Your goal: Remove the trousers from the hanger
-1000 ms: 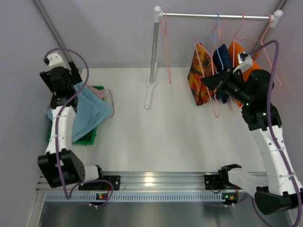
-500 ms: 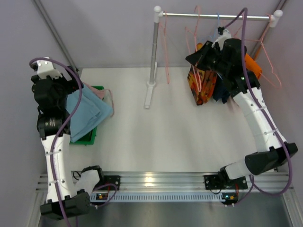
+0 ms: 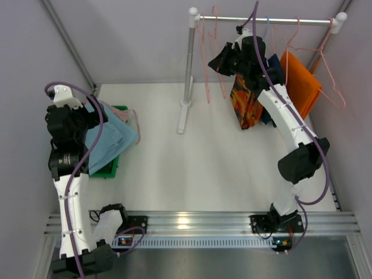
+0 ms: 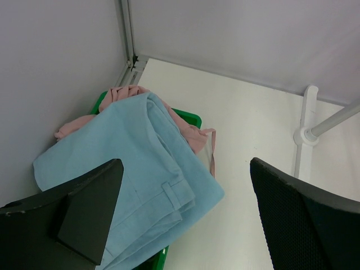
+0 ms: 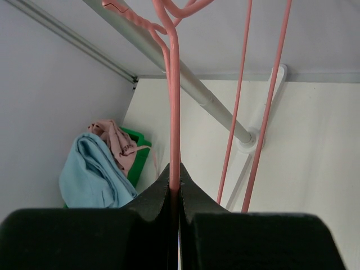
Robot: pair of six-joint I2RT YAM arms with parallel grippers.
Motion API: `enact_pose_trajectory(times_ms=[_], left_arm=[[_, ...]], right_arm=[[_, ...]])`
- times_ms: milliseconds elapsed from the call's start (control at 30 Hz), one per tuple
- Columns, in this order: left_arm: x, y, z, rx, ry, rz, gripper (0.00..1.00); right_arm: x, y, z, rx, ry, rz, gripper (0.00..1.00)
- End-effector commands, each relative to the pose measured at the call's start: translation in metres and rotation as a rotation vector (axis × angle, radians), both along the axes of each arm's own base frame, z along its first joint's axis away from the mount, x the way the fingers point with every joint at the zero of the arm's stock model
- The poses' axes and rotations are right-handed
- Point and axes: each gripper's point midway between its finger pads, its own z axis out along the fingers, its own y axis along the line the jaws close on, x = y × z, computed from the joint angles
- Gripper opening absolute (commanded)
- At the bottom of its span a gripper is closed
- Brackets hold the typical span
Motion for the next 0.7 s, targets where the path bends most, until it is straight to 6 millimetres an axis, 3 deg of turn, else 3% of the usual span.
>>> enact_pose_trajectory(times_ms=[0, 200, 333, 533, 633, 667], left_arm=[[-0.005, 0.002, -0.002, 0.003, 0.002, 0.012, 0.99], [-0.007, 0.002, 0.0, 0.017, 0.003, 0.008, 0.99], [-0.006, 0.001, 0.003, 0.019, -0.003, 0.005, 0.99], [-0.001, -0.002, 0.008, -0.005, -0.011, -0.011, 0.99], [0.0, -0.005, 0.017, -0.019, -0.031, -0.024, 0.99], [0.0, -0.006, 0.021, -0.02, -0.043, -0.029, 0.99]], right_arm=[[0.004, 0.013, 0.055, 0.043, -0.182, 0.011, 0.0], [0.007, 0.026, 0.049, 0.043, -0.177, 0.035, 0.01], [0.004, 0.028, 0.048, 0.047, -0.171, 0.043, 0.27], [-0.006, 0.024, 0.05, 0.042, -0.171, 0.05, 0.32], [-0.019, 0.021, 0.056, 0.043, -0.179, 0.075, 0.5], [-0.023, 0.02, 0.057, 0.039, -0.185, 0.084, 0.6]])
